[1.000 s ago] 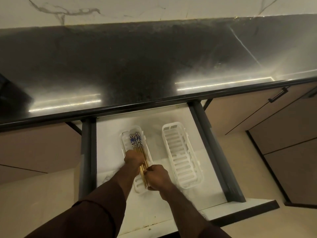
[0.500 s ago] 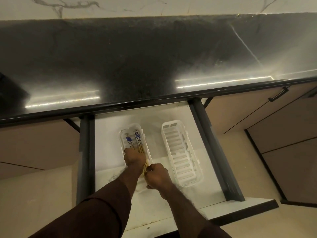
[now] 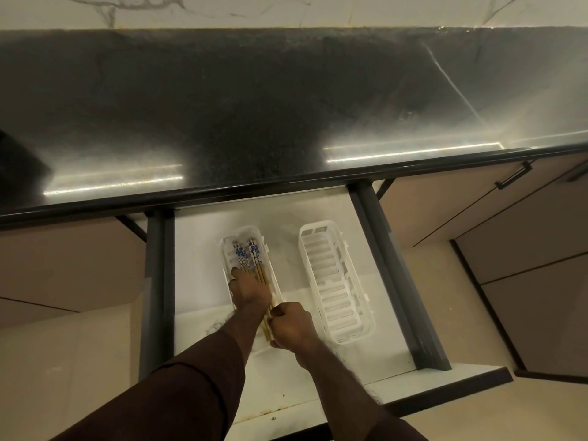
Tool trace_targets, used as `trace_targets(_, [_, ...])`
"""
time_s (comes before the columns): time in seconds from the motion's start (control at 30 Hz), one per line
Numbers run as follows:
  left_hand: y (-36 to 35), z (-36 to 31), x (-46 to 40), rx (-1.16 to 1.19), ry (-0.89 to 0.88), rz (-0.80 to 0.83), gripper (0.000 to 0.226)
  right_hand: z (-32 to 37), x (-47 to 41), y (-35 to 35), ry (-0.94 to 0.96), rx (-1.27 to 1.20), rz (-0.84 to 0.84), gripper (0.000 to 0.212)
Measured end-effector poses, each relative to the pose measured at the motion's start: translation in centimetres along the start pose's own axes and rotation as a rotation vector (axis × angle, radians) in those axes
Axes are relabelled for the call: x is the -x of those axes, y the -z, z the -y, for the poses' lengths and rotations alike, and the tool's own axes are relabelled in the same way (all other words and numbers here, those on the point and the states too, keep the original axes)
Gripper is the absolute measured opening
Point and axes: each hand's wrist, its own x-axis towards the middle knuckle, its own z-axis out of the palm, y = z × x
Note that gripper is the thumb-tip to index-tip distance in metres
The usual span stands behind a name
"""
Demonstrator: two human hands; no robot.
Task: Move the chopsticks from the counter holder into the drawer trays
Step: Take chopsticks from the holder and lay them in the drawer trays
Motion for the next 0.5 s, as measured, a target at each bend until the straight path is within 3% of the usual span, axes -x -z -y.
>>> trace_targets(0.5, [0.0,0.7,1.2,-0.107,-0.151,-0.013,0.065,-0.3,0.0,-0.1,0.014,0.024,-0.025,0.027])
